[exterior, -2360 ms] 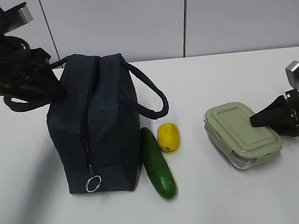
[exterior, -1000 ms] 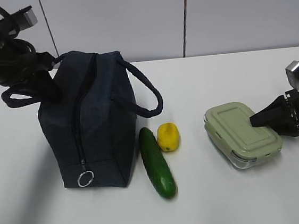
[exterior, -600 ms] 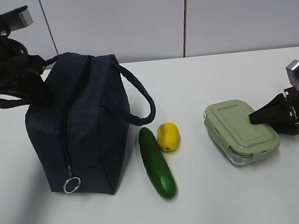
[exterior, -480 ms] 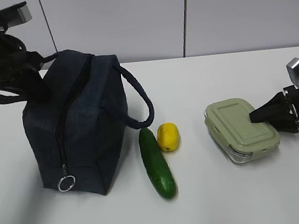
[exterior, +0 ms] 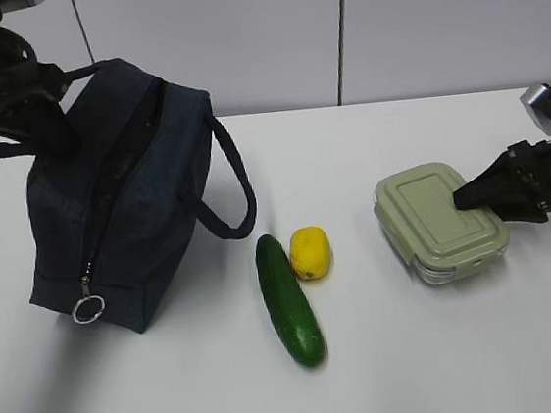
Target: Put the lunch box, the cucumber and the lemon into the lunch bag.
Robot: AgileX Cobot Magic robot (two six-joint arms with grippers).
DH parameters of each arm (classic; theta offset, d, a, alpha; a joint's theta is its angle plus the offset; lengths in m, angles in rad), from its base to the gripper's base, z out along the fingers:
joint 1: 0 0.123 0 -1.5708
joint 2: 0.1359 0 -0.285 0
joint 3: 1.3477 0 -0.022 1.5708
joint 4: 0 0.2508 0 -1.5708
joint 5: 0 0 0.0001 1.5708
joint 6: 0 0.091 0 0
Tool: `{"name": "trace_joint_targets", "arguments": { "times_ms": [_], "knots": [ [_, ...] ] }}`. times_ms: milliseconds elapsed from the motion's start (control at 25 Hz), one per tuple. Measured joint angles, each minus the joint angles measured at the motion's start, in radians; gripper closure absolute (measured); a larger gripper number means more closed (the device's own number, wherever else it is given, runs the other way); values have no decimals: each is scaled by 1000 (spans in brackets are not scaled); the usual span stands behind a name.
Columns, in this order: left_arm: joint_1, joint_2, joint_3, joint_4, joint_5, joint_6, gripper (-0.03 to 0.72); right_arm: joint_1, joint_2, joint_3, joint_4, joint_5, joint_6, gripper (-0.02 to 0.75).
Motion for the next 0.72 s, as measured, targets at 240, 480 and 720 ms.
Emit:
{"name": "trace_joint_targets", "arguments": {
  "times_ms": [240,480,720],
  "knots": [
    [-55,0,0,82,11,-34,688,43,-2,0,13,0,9,353],
    [-71,0,0,100,13,-46,688,49,-40,2,30,-2,31,354],
    [-71,0,0,109,13,-54,688,75,-123,2,37,-3,47,355]
  ]
}}
